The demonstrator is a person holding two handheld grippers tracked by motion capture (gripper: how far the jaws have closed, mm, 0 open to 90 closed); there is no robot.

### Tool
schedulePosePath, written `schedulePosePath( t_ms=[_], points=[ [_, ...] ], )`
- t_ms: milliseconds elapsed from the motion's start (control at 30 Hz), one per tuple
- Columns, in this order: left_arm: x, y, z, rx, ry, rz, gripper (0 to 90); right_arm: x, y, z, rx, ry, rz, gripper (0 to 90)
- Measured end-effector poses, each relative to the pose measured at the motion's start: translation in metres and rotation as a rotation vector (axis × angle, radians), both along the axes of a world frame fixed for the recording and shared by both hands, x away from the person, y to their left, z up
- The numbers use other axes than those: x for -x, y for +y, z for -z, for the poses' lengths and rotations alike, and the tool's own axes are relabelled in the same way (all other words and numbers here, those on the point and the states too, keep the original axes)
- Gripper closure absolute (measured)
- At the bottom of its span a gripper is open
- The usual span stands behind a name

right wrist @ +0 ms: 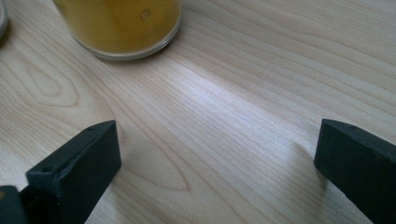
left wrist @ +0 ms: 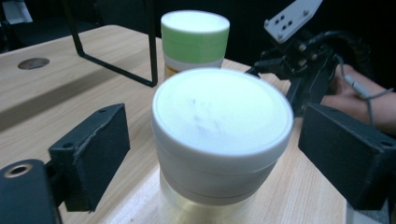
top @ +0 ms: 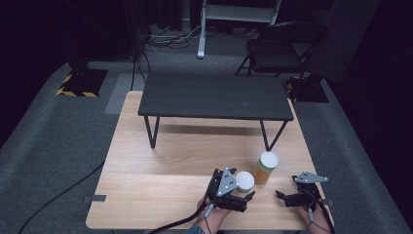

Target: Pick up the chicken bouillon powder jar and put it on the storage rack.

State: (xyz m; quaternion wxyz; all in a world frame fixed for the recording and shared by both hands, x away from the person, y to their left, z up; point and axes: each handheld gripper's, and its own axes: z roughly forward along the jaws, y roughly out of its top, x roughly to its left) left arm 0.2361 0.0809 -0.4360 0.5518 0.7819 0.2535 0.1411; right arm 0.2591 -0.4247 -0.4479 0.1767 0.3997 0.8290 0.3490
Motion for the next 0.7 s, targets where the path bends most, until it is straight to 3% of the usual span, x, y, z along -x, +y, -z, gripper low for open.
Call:
schedulePosePath(
  t_ms=[267, 333, 533, 700],
  points=[
    [-0.004, -0.004, 0.009, -0.02, 0.015, -0.004, 14.9, 0.0, 0.0, 0.0, 0.0, 0.0, -0.002, 0.5],
    [-0.006, -0.003, 0.012, -0.01, 0.019, 0.013, 21.1, 0.0, 0.0, 0.0, 0.001, 0.0, -0.002, 0.5],
    [-0.003, -0.002, 0.015, -0.006, -0.012, 0.022, 33.0, 0.0, -0.001, 0.0, 0.0, 0.001, -0.002, 0.5],
    [0.0, -0.002, 0.014, -0.011, -0.013, 0.009, 33.5, 0.0, 0.0, 0.0, 0.001, 0.0, 0.0, 0.5]
  ],
)
